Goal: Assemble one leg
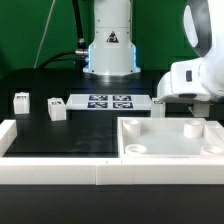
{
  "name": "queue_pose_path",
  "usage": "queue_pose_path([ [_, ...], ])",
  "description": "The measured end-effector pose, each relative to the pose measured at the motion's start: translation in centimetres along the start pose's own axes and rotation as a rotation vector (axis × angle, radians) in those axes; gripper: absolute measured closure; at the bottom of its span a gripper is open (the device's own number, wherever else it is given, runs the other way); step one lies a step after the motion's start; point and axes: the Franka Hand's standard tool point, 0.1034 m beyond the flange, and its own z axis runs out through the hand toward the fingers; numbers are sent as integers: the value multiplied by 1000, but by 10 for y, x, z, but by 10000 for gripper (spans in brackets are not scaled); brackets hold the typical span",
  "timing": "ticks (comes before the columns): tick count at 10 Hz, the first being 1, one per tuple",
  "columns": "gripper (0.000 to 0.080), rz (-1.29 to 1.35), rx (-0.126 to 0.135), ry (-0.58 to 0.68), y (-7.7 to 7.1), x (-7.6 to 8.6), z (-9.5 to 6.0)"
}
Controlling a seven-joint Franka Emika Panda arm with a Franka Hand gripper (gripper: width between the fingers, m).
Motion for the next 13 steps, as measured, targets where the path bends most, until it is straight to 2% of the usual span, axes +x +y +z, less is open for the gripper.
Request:
queue_pose_path([
  [1, 515, 0, -1, -8, 1, -3, -3],
  [3, 515, -4, 0, 0, 6, -28, -47],
  [4, 515, -10, -3, 6, 6, -38, -62],
  [5, 515, -13, -2, 22, 5, -40, -69],
  [7, 515, -13, -2, 23, 4, -39, -68],
  [11, 514, -30, 32, 310, 1, -24, -77],
  [13, 514, -101, 45, 473, 11, -18, -110],
])
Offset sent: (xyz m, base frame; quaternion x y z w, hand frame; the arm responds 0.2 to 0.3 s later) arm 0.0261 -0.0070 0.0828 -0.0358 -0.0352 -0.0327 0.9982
